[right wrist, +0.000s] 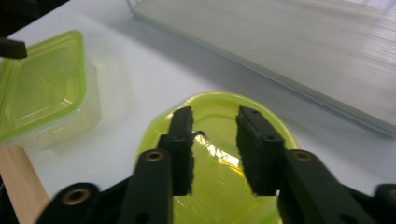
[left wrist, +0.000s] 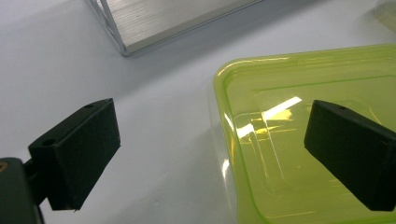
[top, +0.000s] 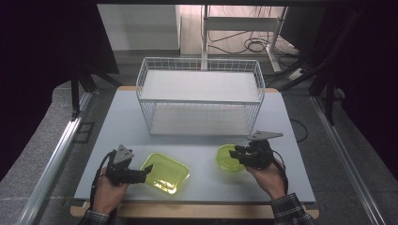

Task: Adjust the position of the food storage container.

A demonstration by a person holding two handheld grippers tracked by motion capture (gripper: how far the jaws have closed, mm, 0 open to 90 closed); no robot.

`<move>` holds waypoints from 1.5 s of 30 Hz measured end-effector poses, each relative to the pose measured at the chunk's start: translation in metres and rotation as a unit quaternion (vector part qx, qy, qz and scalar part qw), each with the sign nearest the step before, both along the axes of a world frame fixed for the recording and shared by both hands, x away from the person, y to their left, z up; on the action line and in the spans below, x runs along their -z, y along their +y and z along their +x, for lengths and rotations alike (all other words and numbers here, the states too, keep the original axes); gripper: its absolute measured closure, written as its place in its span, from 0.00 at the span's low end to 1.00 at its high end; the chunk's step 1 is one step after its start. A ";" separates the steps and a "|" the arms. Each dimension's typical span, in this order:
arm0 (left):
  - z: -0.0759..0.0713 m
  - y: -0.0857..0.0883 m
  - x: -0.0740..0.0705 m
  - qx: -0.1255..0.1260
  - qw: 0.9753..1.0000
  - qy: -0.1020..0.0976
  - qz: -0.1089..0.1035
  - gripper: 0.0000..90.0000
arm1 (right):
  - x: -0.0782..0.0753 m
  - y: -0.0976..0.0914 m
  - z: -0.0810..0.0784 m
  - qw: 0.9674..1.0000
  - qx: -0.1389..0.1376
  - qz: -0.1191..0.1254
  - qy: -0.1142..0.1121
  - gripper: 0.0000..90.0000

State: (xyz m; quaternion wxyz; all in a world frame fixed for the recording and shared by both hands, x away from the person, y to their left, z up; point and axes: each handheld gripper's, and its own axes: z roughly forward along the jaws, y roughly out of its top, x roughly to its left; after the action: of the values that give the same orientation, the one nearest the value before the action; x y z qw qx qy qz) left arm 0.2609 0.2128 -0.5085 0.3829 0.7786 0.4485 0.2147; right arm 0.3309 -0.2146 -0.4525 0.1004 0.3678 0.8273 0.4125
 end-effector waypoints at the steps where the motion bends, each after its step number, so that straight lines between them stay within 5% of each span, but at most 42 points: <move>1: 0.000 0.000 0.000 0.000 1.000 0.000 0.000 0.04 | 0.000 0.000 0.000 1.000 0.000 0.000 0.000 0.77; 8: 0.001 0.003 0.001 -0.002 1.000 0.003 -0.008 0.03 | 0.003 0.028 0.008 0.999 -0.035 -0.012 0.010 0.98; 25: 0.001 0.001 0.004 0.000 1.000 0.004 0.011 0.04 | 0.020 0.075 0.015 0.996 -0.071 -0.045 0.031 0.99; 37: 0.002 0.000 0.006 0.000 1.000 0.003 0.024 0.03 | 0.025 0.065 0.014 0.996 -0.061 -0.057 0.039 0.99; 45: 0.001 0.000 0.006 -0.004 1.000 0.001 0.024 0.03 | 0.026 0.040 0.011 0.997 -0.036 -0.051 0.042 0.99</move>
State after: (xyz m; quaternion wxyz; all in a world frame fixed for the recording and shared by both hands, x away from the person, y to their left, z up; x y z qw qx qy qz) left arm 0.2623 0.2131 -0.5143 0.3628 0.7857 0.4471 0.2263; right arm 0.3420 -0.1745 -0.4781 0.0690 0.3493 0.8634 0.3574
